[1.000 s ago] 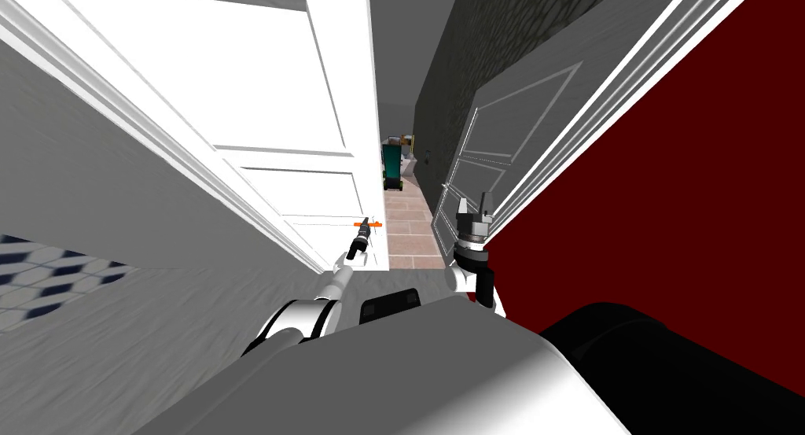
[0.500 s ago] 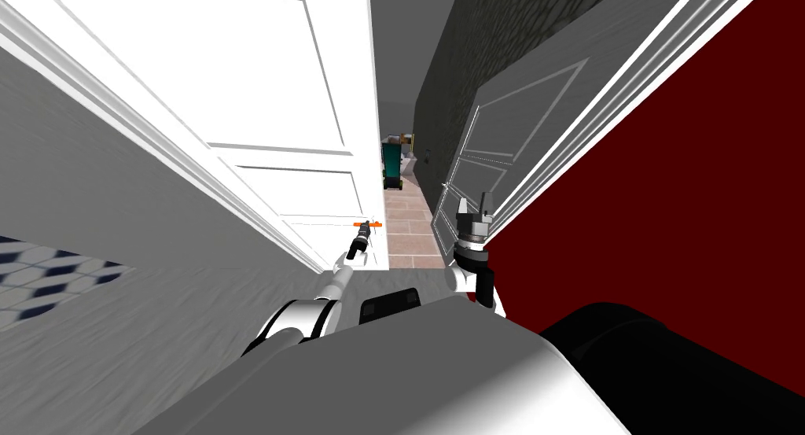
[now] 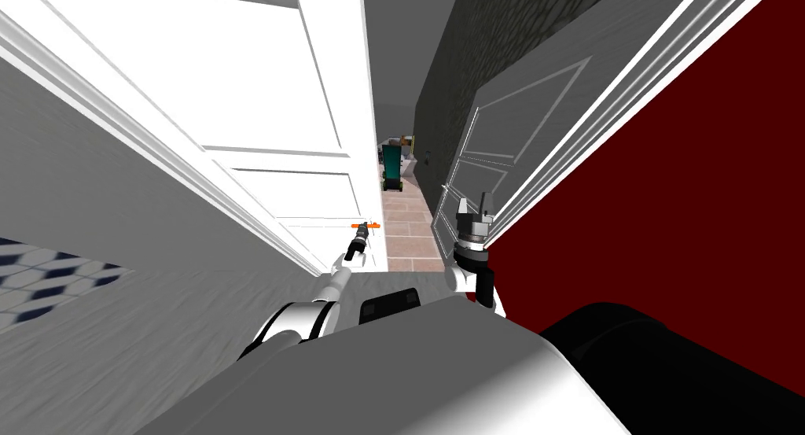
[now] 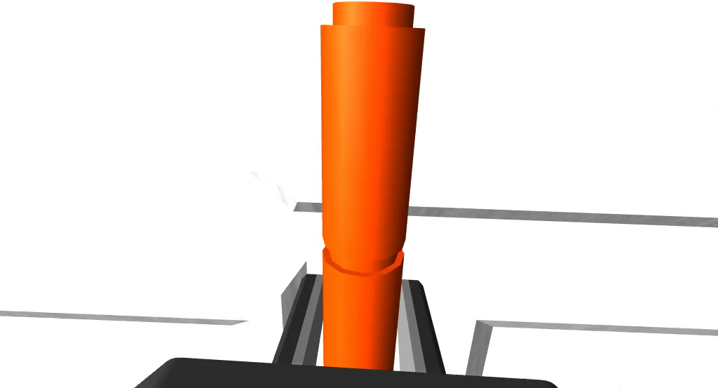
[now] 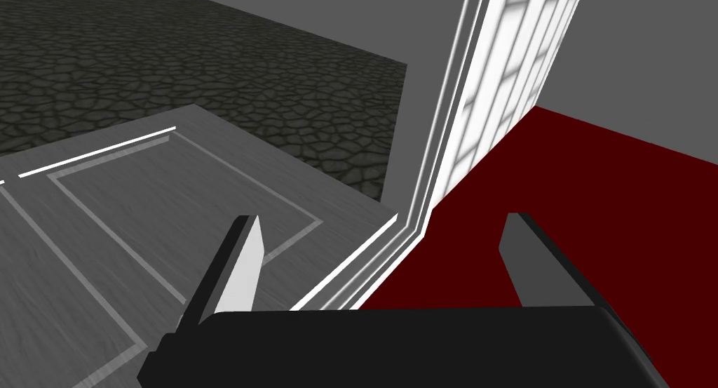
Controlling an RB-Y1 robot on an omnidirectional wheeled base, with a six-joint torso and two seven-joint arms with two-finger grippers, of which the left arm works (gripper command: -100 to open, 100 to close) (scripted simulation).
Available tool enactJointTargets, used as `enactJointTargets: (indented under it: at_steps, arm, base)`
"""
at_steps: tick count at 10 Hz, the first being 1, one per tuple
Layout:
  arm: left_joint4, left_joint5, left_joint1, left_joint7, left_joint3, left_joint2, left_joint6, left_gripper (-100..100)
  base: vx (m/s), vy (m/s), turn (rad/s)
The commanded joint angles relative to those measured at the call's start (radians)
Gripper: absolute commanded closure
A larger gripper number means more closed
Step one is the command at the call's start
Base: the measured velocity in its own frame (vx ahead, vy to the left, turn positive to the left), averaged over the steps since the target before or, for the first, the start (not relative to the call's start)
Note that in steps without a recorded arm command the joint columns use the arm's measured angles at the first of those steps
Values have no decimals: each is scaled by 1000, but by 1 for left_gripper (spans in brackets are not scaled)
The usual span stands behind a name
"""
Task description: Push the door open
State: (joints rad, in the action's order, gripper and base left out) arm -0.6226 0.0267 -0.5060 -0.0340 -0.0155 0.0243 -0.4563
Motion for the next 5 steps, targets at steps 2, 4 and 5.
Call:
enactJointTargets:
  at_steps: [2,4,5]
  arm:
    - [10,8,-13,5,22,25,-14,100]
    - [11,14,-11,11,41,38,-14,100]
    - [11,17,-10,15,51,45,-15,100]
  base:
    - [156,-90,31]
    - [163,-109,57]
    - [177,-125,38]
